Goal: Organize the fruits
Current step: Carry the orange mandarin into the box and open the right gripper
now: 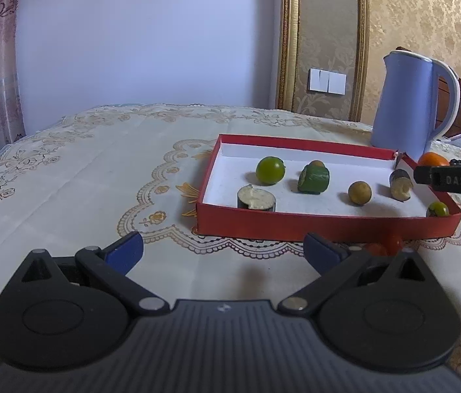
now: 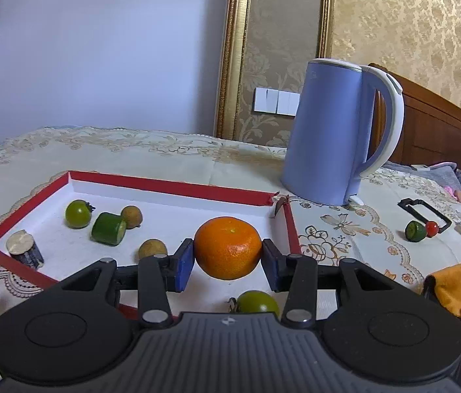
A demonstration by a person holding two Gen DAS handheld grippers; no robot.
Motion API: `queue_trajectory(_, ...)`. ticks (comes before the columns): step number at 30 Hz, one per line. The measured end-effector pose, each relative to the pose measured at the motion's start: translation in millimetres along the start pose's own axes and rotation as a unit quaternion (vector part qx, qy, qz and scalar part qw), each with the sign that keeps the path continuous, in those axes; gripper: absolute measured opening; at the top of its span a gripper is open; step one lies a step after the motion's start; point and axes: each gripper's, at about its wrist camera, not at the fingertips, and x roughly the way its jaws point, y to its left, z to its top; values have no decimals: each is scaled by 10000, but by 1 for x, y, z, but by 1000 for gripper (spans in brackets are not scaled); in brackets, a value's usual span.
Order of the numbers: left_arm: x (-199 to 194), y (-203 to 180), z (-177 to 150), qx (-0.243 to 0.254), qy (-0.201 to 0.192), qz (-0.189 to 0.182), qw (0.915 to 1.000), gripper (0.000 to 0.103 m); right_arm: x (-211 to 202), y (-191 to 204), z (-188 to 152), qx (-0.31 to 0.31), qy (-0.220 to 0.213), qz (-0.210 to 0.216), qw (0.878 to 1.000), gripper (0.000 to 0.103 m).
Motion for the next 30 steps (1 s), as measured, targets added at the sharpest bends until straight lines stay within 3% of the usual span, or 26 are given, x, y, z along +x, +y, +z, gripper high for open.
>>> queue_trajectory(30, -2, 2, 0, -64, -40, -106, 9999, 103, 37, 3, 2, -123, 416, -264, 9987, 44)
